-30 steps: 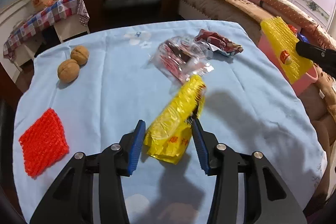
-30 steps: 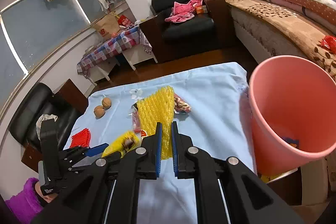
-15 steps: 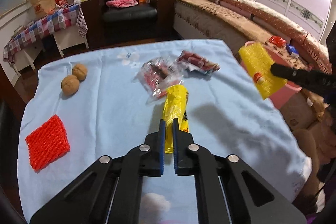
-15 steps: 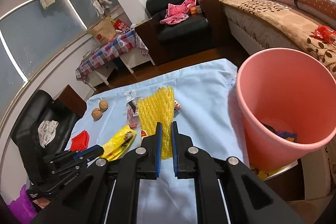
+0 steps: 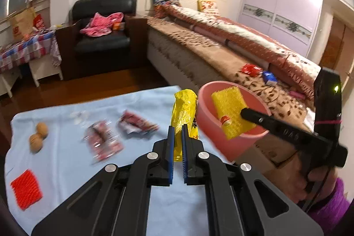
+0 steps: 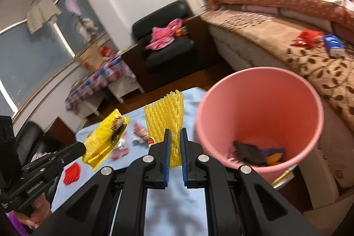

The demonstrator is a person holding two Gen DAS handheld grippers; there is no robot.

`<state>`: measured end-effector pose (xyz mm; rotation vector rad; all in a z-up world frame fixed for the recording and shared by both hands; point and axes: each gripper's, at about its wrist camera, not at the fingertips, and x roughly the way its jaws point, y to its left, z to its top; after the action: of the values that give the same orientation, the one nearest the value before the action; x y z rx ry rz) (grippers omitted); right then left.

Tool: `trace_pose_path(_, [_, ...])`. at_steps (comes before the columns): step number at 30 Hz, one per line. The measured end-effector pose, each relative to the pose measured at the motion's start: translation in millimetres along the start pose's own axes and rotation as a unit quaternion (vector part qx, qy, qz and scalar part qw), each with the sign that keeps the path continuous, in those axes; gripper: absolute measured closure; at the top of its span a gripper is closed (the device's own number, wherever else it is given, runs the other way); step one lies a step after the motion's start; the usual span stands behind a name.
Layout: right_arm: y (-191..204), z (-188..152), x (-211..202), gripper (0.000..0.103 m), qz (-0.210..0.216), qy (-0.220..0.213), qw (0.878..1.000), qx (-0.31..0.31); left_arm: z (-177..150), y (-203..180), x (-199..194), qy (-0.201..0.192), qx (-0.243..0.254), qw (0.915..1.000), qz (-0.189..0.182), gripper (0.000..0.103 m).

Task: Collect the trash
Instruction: 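Carry the yellow bag and yellow mesh foam over the pink bucket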

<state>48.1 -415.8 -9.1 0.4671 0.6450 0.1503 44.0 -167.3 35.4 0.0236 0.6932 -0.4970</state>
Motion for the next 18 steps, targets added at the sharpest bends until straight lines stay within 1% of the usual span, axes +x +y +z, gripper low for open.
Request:
trace_pose_path(4, [-26, 5, -7, 0.095, -0.028, -0.019, 0.999, 0.024, 14, -28, 19, -0.002, 0.014, 0.9998, -0.014, 0.097])
trace_pose_path(9, [-60, 9, -12, 0.095, -0.054, -0.034, 0.997, 0.053, 24, -54, 51, 0.012, 0.026, 0.9994, -0.021, 0.097])
trace_pose_path(12, [-77, 11, -9, 0.095, -0.062, -0.034, 0.995, 0.065, 26, -68, 70, 0.025, 0.029, 0.9990, -0.023, 0.097])
trace_pose_path(18, [-97, 10, 1, 0.094, -0.072, -0.029, 0.994, 0.076, 26, -86, 104, 0.046, 0.034, 0.9981, -0.026, 0.097])
